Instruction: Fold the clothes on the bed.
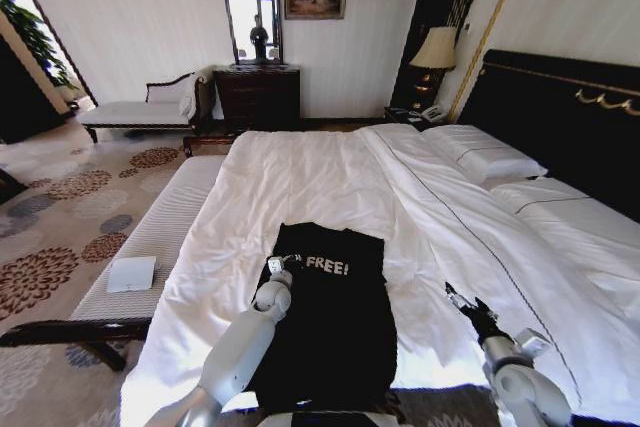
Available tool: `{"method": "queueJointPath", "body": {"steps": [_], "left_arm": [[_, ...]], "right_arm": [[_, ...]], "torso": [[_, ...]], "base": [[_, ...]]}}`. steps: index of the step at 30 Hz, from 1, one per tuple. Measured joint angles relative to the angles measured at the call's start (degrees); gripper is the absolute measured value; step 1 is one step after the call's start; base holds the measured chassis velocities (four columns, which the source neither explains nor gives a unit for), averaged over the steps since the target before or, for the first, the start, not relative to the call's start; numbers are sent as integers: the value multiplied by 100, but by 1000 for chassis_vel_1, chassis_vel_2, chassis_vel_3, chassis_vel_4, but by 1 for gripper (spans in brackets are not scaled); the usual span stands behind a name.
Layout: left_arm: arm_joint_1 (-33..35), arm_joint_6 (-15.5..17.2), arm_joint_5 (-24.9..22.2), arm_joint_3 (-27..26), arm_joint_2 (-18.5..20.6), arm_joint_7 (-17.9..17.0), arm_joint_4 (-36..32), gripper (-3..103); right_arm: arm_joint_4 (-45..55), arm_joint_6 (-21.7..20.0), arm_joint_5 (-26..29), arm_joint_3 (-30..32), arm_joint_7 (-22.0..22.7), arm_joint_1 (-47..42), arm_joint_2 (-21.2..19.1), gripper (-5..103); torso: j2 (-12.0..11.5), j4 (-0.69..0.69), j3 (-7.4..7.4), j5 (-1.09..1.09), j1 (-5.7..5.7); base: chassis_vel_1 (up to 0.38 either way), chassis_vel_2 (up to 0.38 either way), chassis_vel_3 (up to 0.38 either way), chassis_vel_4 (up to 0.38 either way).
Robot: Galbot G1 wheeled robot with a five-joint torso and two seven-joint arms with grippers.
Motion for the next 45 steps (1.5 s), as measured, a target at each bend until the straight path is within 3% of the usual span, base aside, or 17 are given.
{"method": "queueJointPath", "body": {"steps": [2, 9, 11, 12, 15, 17, 18, 20, 24, 27, 32, 38, 45], "left_arm": [[28, 10, 44, 21, 13, -4, -30, 9], [319, 22, 336, 147, 311, -1, -455, 41], [349, 22, 337, 147, 344, -1, -506, 41], [420, 22, 335, 147, 427, 1, -633, 52], [485, 22, 310, 121, 541, 1, -825, 57], [493, 23, 220, 72, 618, -3, -970, 62], [453, 27, 113, 30, 661, -12, -1043, 74], [386, 35, 21, -9, 684, -27, -1064, 74], [-113, 81, -503, -249, 652, -112, -834, 96], [-346, 108, -732, -321, 602, -125, -624, 100], [-952, 162, -1043, -411, 486, -35, 233, 97], [-1523, 123, -824, -393, 329, 379, 1468, 90], [-1942, 33, -693, -327, 49, 587, 2189, 83]], "right_arm": [[-3, 1, 4, 0, -1, 0, -3, 100], [-16, 1, 17, -38, -2, 61, -9, 100], [-16, 1, 17, -43, -2, 63, -5, 100], [-16, 1, 13, -52, -2, 66, 6, 100], [-16, -1, 2, -63, -1, 67, 18, 100], [-14, -3, -1, -67, -1, 70, 22, 100], [-14, -4, -2, -67, -1, 71, 23, 100], [-13, -4, -2, -67, 0, 71, 23, 100], [-11, -5, -1, -45, 0, 50, 23, 100], [-10, -5, -1, -32, 1, 30, 26, 100], [-6, -5, -2, 4, 0, -5, 23, 100], [-50, -6, -20, -80, 4, 99, -36, 100], [-61, -13, -46, -92, -47, 84, -72, 100]], "torso": [[0, 0, 0, 0, 0], [0, 1, 0, -1, 0], [0, 1, 0, -1, 0], [0, 1, 0, -1, 0], [0, 1, 0, 0, 0], [0, 1, 0, -1, 0], [0, 1, 0, -1, 0], [0, 2, 0, -1, 0], [0, 1, 0, -1, 0], [0, 1, 0, 0, 0], [0, -1, 0, 0, 0], [0, 2, 1, 0, 0], [0, 1, 1, 0, 0]], "base": [[0, 0, 0, 0], [0, 0, 0, 0], [0, 0, 0, 0], [0, 0, 0, 0], [0, 0, 0, 0], [0, 0, 0, 0], [0, 0, 0, 0], [0, 0, 0, 0], [0, 0, 0, 0], [0, 0, 0, 0], [0, 0, 0, 0], [0, 0, 0, 0], [0, 0, 0, 0]]}}
